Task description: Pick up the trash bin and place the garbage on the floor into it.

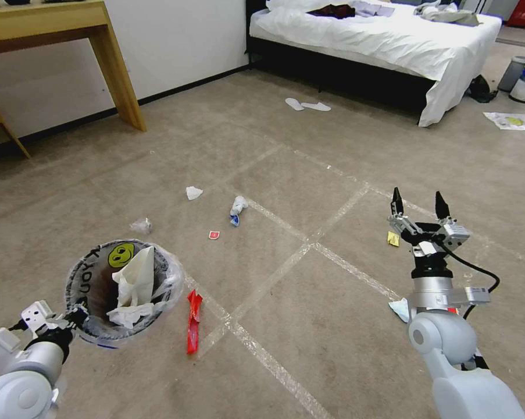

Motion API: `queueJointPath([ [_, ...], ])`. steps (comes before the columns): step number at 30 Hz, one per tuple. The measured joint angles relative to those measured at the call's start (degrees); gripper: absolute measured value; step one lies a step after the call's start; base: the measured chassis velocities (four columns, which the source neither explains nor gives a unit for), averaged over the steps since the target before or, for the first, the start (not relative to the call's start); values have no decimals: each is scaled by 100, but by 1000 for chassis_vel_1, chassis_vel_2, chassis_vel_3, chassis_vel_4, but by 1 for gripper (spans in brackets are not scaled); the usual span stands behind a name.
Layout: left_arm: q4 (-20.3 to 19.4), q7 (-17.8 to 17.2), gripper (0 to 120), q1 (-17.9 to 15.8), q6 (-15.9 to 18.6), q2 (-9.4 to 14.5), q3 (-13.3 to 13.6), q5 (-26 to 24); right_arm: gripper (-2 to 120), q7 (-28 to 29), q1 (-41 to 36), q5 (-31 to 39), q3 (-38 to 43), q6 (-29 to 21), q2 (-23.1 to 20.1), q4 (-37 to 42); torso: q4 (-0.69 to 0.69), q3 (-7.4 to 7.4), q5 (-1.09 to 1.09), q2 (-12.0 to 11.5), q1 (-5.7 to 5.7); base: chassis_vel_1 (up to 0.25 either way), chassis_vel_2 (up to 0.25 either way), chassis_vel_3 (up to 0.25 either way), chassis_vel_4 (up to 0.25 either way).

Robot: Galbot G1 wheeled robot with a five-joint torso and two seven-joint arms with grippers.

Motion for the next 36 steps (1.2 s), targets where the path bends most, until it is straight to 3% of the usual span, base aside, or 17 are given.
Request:
queueJointPath([
  [36, 148, 7, 0, 39, -20, -50, -47, 19, 100, 32, 274, -78, -347, -42, 119, -322, 0, 0, 0, 0, 0, 0, 0, 0, 0],
])
